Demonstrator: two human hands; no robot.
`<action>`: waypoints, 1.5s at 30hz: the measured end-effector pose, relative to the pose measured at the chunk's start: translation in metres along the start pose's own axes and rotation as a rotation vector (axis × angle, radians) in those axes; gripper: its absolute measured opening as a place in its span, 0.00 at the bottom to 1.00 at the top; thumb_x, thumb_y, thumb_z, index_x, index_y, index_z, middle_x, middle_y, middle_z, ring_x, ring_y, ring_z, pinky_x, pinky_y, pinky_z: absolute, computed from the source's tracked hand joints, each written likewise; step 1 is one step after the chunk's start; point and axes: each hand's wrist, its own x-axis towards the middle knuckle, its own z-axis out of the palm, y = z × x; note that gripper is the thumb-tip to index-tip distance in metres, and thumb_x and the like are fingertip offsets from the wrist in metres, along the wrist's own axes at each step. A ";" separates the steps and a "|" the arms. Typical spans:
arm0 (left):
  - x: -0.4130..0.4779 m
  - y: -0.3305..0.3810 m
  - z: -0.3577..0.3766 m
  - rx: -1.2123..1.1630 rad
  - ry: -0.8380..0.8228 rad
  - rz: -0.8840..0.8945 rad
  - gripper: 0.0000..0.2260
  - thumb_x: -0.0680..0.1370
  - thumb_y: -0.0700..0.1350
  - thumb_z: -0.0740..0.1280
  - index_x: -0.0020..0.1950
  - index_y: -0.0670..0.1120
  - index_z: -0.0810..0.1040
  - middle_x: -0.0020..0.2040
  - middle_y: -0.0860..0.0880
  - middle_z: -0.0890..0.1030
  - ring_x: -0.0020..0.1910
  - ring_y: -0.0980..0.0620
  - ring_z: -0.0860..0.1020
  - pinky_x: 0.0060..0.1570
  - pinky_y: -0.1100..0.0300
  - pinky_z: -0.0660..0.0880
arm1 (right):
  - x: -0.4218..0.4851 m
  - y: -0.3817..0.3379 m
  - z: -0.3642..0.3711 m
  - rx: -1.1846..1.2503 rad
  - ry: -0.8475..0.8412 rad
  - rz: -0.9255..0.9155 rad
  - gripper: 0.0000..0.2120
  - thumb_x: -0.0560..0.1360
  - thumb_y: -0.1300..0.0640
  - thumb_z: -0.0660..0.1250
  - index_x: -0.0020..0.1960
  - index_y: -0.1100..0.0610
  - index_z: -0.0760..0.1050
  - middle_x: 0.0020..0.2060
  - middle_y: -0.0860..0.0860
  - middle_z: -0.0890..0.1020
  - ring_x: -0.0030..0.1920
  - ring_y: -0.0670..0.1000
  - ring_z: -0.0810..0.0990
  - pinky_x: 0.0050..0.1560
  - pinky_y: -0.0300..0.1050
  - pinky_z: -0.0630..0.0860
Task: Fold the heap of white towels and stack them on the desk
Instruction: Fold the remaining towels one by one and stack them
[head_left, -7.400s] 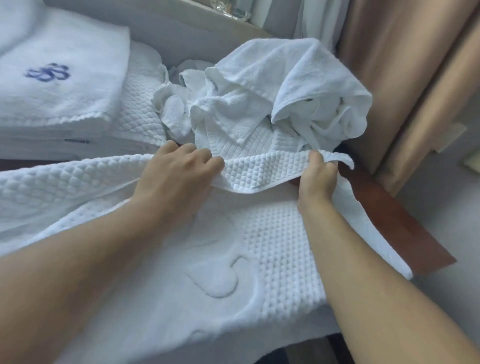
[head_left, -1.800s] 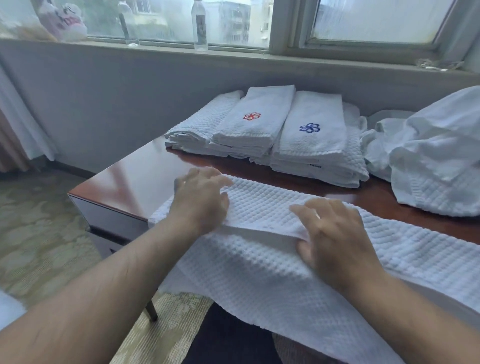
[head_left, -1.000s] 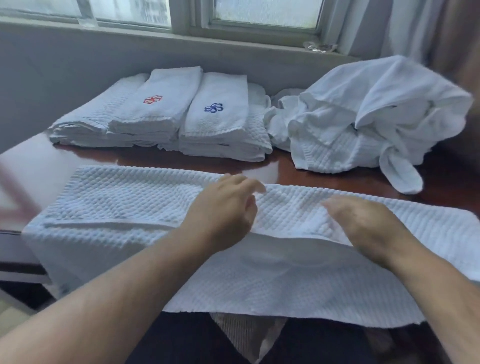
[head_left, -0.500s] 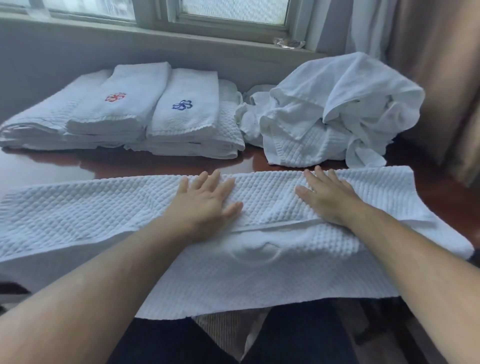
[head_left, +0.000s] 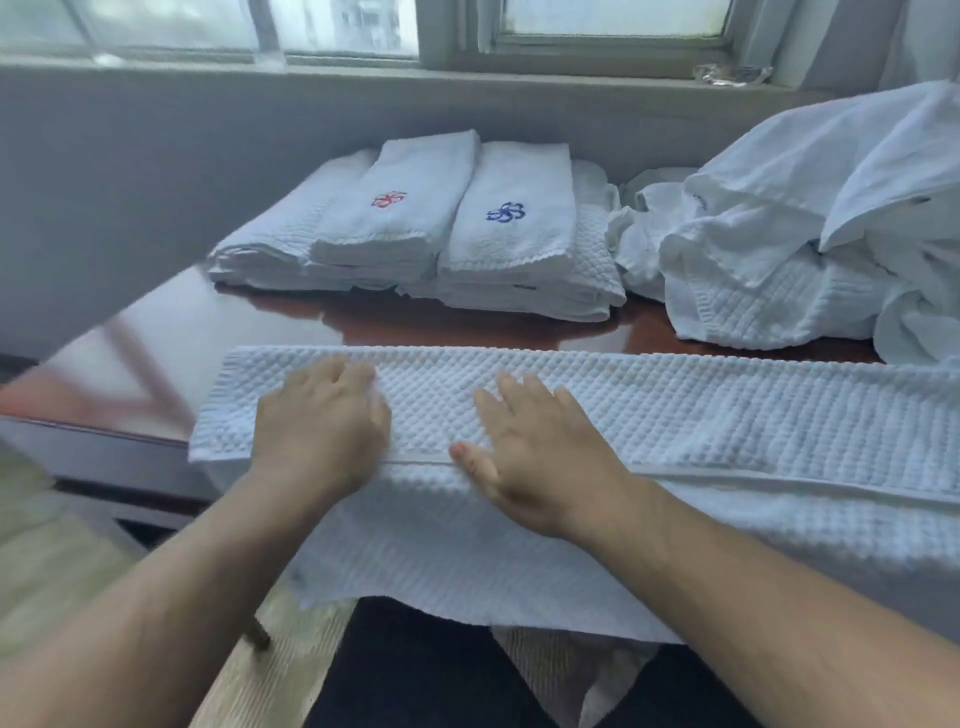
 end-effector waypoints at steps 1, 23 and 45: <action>0.002 -0.016 -0.001 -0.016 -0.051 -0.038 0.20 0.82 0.55 0.52 0.74 0.54 0.68 0.76 0.49 0.68 0.73 0.43 0.65 0.70 0.44 0.62 | 0.007 -0.011 0.002 -0.005 -0.015 -0.024 0.37 0.82 0.33 0.45 0.82 0.54 0.47 0.82 0.57 0.48 0.81 0.61 0.43 0.79 0.61 0.43; -0.037 0.260 0.039 -0.078 -0.292 0.819 0.34 0.79 0.69 0.42 0.81 0.55 0.47 0.83 0.47 0.46 0.81 0.45 0.43 0.78 0.40 0.43 | -0.156 0.295 -0.028 0.040 0.024 0.931 0.36 0.78 0.30 0.38 0.82 0.43 0.43 0.81 0.41 0.43 0.81 0.55 0.40 0.78 0.62 0.42; -0.048 0.253 0.033 -0.248 -0.011 1.038 0.17 0.82 0.57 0.55 0.69 0.58 0.73 0.67 0.57 0.77 0.66 0.52 0.74 0.62 0.51 0.70 | -0.191 0.308 -0.059 0.009 0.239 1.365 0.39 0.72 0.25 0.58 0.63 0.58 0.73 0.52 0.55 0.81 0.49 0.58 0.80 0.46 0.51 0.74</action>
